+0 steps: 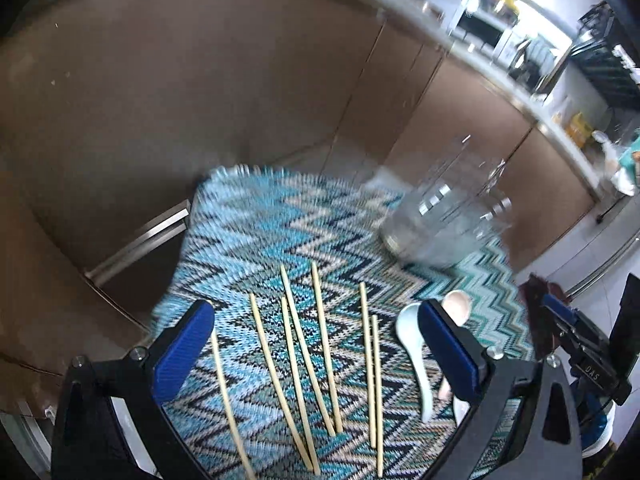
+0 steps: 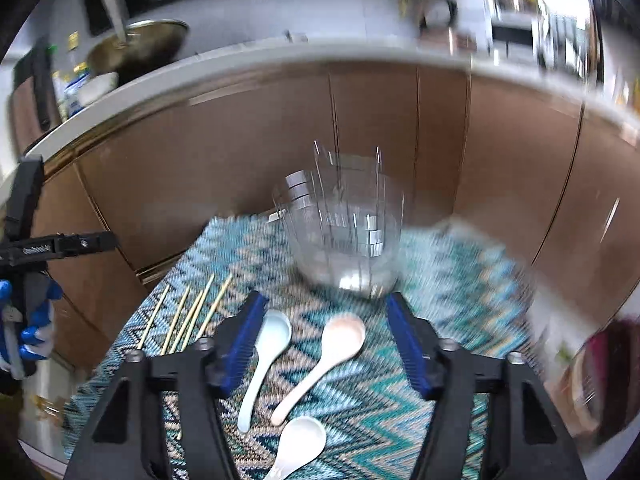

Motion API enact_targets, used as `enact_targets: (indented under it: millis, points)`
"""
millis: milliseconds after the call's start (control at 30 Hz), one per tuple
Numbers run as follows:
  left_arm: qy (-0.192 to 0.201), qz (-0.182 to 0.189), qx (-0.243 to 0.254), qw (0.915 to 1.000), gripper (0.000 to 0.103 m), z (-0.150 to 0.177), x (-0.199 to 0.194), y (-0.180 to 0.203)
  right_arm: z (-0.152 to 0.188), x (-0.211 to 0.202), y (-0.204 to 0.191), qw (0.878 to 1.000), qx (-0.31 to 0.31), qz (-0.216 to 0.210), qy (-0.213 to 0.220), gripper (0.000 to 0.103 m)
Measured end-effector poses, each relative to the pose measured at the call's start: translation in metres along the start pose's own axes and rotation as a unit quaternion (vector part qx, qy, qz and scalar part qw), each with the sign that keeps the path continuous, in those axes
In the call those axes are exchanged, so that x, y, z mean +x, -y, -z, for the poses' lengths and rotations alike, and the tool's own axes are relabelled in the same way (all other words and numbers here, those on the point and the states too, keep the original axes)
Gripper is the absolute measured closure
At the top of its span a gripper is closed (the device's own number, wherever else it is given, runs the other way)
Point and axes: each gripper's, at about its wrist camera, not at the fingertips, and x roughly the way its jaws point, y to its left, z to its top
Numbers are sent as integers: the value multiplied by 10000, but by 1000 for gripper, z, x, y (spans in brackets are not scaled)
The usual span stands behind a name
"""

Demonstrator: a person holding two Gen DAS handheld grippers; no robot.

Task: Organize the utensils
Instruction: 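Grasp a white spoon with the right tool while the left tool grasps a wooden chopstick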

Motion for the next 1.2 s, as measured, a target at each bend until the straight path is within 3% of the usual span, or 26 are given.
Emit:
enact_targets:
  millis: [67,233,300,500,900,1000,1067,1200]
  points:
    - [-285,-3,-3,9996,4,-8,25,-1,6,21,15,9993,186,-168,-286,55]
    - [-861,-5,-89,9962,30,-24,78,-10,12,62,45,9947,547,-437,-754,60]
    - [-1087,8,-128,9940,35,-26,96,-14,14,77,53,9928,617,-504,-898,63]
    - [-1547,130,-332,9873,54,-31,125,-24,14,112,61,9880,552,-765,-1222,69]
    - [-1899,115,-643,9796,80,-35,153,-40,14,145,65,9806,369,-1080,-1594,78]
    - [-1877,147,-784,9790,89,-35,152,-45,14,149,64,9783,326,-1232,-1634,93]
    - [-1868,233,-845,9785,97,-33,149,-49,13,148,60,9795,184,-1198,-1609,93]
    - [-1592,557,-891,9816,98,-29,130,-46,12,131,54,9848,-20,-1060,-1375,95]
